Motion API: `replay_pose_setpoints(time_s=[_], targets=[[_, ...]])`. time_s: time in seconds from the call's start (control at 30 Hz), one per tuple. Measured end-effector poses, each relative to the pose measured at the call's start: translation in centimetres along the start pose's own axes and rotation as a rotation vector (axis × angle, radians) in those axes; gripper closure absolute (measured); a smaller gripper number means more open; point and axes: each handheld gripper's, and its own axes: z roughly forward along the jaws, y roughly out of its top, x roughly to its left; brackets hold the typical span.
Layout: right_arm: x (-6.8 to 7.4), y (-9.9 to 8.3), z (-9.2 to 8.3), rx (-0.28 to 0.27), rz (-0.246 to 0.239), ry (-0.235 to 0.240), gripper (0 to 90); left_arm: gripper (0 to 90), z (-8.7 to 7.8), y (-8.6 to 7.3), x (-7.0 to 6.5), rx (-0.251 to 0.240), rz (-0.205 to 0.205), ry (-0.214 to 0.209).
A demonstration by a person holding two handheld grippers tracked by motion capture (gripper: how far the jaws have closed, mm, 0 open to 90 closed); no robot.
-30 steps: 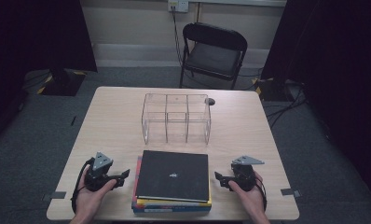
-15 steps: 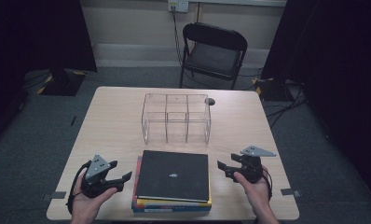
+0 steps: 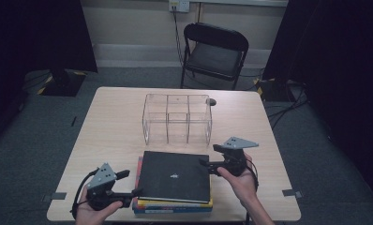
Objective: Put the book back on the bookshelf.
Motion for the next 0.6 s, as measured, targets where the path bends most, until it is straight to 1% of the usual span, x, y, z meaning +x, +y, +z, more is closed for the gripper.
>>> replay_pose_setpoints(time_s=[0.03, 0.07, 0.1, 0.13, 0.17, 0.2, 0.23, 0.27, 0.3, 0.37, 0.4, 0.43, 0.47, 0.5, 0.53, 0.57, 0.6], targets=[[0.2, 0.0, 0.4, 0.004, -0.004, 0.009, 21.2, 23.2, 0.0, 0.0, 0.0, 0.0, 0.0, 0.0], [0.4, 0.0, 0.8, 0.005, -0.009, 0.015, 20.7, 23.0, 0.3, 0.0, -0.5, 0.01, 0.024, -0.011], [0.4, 0.0, 1.0, 0.006, -0.013, 0.023, 20.5, 23.0, 0.3, 0.0, -0.5, 0.01, 0.024, -0.011], [0.6, 0.0, 1.3, 0.008, -0.013, 0.028, 20.5, 23.0, 0.2, 0.1, -0.7, 0.01, 0.018, -0.02], [0.6, 0.0, 1.3, 0.008, -0.013, 0.028, 20.5, 23.0, 0.2, 0.1, -0.7, 0.01, 0.018, -0.02], [0.7, -0.1, 1.7, 0.025, -0.026, 0.039, 20.4, 23.0, 0.4, -0.1, -1.0, 0.011, 0.017, -0.024], [0.8, -0.1, 1.9, 0.026, -0.029, 0.04, 20.4, 23.0, 0.6, -0.3, -1.1, 0.025, 0.035, -0.025], [0.8, -0.1, 2.0, 0.022, -0.031, 0.039, 20.4, 23.0, 0.8, -0.4, -1.2, 0.041, 0.044, -0.033], [0.8, -0.2, 2.1, 0.024, -0.032, 0.041, 19.9, 23.0, 1.1, -0.4, -1.4, 0.048, 0.041, -0.041], [0.7, -0.3, 2.4, 0.036, -0.026, 0.05, 19.0, 23.0, 1.2, -0.5, -1.5, 0.054, 0.049, -0.037], [0.7, -0.4, 2.5, 0.033, -0.019, 0.054, 18.9, 22.6, 1.5, -0.6, -1.6, 0.065, 0.064, -0.034], [0.7, -0.4, 2.5, 0.03, -0.015, 0.06, 19.0, 21.4, 1.6, -0.7, -1.6, 0.067, 0.06, -0.027], [0.7, -0.4, 2.5, 0.03, -0.016, 0.061, 18.9, 19.9, 1.7, -0.8, -1.6, 0.072, 0.043, -0.03], [0.6, -0.4, 2.5, 0.029, -0.018, 0.064, 18.7, 19.4, 2.0, -0.8, -1.6, 0.102, 0.029, -0.012], [0.6, -0.5, 2.6, 0.027, -0.013, 0.071, 18.7, 33.4, 2.3, -0.9, -1.6, 0.155, 0.065, 0.002], [0.4, -0.5, 2.7, 0.03, 0.003, 0.089, 18.7, 34.2, 2.5, -1.1, -1.7, 0.146, 0.057, 0.004], [0.2, -0.6, 2.8, 0.037, 0.026, 0.112, 18.7, 34.0, 2.5, -1.2, -1.5, 0.143, 0.026, -0.007]])
